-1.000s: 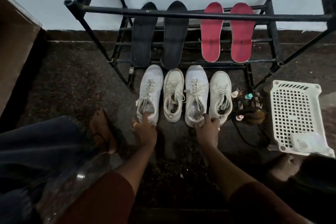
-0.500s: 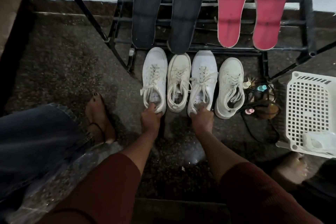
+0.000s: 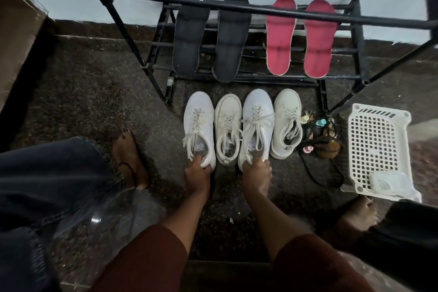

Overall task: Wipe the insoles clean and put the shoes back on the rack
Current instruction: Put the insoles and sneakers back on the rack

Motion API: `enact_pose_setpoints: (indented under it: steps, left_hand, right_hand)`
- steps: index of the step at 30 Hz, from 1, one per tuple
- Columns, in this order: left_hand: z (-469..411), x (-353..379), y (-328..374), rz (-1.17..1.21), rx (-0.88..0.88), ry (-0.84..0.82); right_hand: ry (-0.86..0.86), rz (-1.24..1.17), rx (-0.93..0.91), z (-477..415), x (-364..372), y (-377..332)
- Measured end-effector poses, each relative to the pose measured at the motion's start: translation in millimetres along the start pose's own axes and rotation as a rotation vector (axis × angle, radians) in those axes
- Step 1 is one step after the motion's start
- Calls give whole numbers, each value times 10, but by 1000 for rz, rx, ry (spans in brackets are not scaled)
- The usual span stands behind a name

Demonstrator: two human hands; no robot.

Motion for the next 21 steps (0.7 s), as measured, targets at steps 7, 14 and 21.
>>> enact_pose_setpoints:
  steps: [7,14,21]
  left_hand:
    - [308,-321,-10,55,46,-21]
    - [816,-667,46,139,73,-36]
    - [1261,-982,168,146,79,11]
  right_hand:
    - [39,-44,-26,300,-286,-141]
    - [24,-50,-23,813,-591,-173]
    - [53,-6,-80,1284,-883,-115]
Point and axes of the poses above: each hand's wrist, its own z-axis away from the middle knuckle, its own x-axis out of the palm, y = z × x, the point moved 1 cm from there along -z, towards the middle knuckle, and after that the axes turned 2 degrees about y, right-handed, at the moved point
